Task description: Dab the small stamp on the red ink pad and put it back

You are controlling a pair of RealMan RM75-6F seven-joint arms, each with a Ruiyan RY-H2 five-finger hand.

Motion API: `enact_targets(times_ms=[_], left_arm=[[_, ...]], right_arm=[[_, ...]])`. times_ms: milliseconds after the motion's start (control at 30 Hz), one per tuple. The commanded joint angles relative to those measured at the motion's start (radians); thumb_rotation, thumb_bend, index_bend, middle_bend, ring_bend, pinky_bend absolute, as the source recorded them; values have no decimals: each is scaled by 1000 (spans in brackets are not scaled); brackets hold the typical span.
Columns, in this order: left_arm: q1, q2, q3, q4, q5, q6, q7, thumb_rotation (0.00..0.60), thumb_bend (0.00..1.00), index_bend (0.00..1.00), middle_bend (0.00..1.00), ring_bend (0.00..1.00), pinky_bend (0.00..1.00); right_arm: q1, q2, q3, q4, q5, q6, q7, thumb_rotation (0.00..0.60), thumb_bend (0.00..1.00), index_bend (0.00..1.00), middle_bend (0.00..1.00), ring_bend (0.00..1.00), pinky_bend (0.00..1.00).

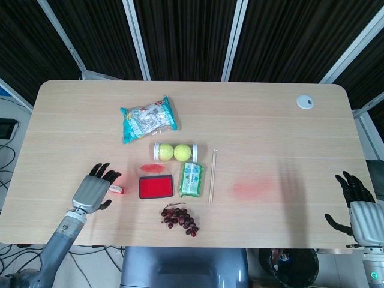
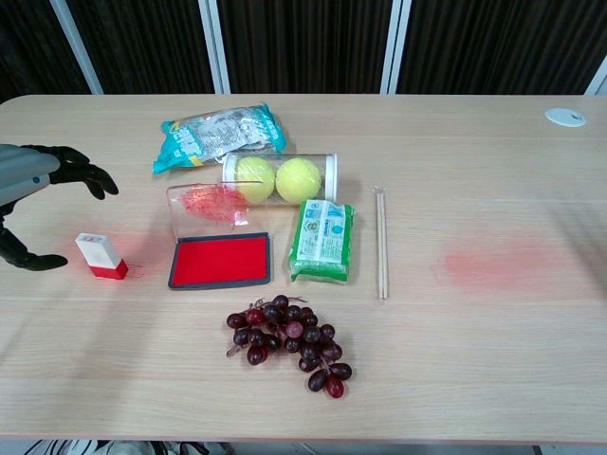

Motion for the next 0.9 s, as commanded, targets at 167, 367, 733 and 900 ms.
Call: enact_targets(times_ms=[167,367,733,900], left_arm=[[-3,2,4,0,1,5,-4,600,203,202,219,43,92],[-6,6,8,-5,7,9,-4,600,204,201,212,43,92],[-16,9,8,-13,-5,8,8,600,204,207,220,43,92],[-21,8,10,-11,-13,4,13,600,204,207,220,43,92]], right_arm=[[-1,-1,-1,1,-1,1,1,600,322,110,0,0,191],[0,0,-1,1,-3,2,2,600,323,116,0,0,191],[-1,-1,-1,2,-1,1,3,600,323,126,0,0,191],[0,2,-1,-2,-1,0,3,600,323,128,0,0,191]])
